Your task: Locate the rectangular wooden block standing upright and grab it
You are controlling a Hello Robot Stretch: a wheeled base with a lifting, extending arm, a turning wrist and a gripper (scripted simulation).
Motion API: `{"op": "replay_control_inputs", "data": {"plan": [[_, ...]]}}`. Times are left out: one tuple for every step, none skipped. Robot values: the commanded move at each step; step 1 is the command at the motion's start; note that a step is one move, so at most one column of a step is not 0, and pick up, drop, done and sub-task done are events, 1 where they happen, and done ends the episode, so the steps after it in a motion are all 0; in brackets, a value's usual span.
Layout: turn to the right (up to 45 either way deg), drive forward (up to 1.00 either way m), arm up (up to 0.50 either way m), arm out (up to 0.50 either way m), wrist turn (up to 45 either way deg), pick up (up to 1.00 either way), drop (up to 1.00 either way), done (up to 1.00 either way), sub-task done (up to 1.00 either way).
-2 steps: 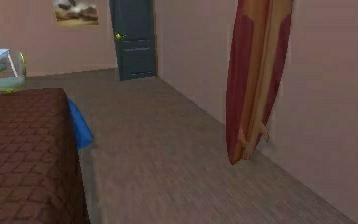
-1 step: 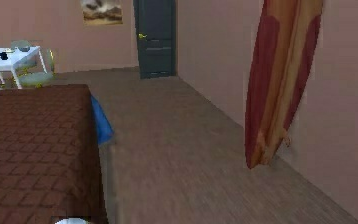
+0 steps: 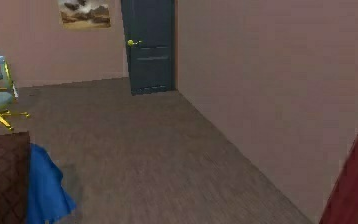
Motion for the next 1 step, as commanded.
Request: {"op": "replay_control_inputs", "data": {"plan": [[-3.0,0.00,0.00,0.00,0.0,0.00,0.00,0.00,0.00]]}}
